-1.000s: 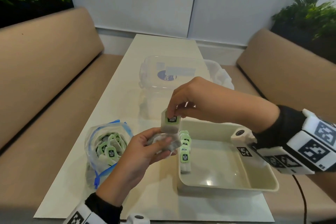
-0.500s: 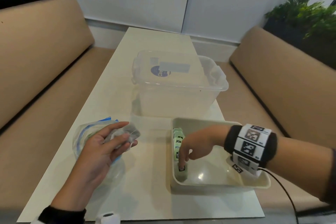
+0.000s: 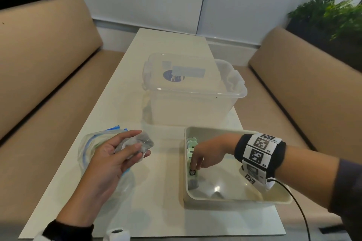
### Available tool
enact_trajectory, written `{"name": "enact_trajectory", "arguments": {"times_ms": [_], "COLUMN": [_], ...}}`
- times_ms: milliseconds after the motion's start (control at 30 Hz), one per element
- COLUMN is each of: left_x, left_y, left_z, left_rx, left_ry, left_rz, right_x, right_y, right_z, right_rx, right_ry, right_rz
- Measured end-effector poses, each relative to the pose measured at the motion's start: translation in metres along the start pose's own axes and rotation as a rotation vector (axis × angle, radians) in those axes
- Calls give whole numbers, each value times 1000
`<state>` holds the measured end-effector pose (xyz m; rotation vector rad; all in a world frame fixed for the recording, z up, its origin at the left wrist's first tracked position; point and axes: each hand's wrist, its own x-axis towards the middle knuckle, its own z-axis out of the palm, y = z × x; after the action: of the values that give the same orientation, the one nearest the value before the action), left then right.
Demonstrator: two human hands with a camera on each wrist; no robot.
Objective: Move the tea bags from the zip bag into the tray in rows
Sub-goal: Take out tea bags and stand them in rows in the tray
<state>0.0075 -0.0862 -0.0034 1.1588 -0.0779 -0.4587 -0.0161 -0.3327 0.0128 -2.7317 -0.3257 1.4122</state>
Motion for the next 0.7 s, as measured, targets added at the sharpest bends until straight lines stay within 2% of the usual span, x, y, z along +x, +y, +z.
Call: {"name": "enact_trajectory", "arguments": {"times_ms": [133, 200, 233, 300, 367, 400, 500, 700], "left_x": [1, 0, -1, -2, -2, -3, -6, -11], "left_y": [-1, 1, 3, 7, 11, 13, 18, 22], "left_z": [5, 10, 13, 18, 24, 28, 38, 43], "left_rx": [2, -7, -22, -60, -106, -130, -185, -206], "left_ry": [-15, -35, -47, -66, -91, -110, -170, -275], "left_rz": [-36, -47, -48, -46, -44, -50, -83, -150], "right_x": [-1, -11, -19, -37, -54, -62, -79, -74], "right_y": [0, -2, -2, -5, -13, -19, -38, -48], "right_z": [1, -6, -12, -27, -42, -47, -52, -43], "right_rx": [1, 10, 2, 7, 134, 200, 200, -48], "right_ry": [9, 64, 152, 440, 711, 780, 812, 908], "right_rz": [30, 30, 14, -51, -194, -300, -518, -557]}}
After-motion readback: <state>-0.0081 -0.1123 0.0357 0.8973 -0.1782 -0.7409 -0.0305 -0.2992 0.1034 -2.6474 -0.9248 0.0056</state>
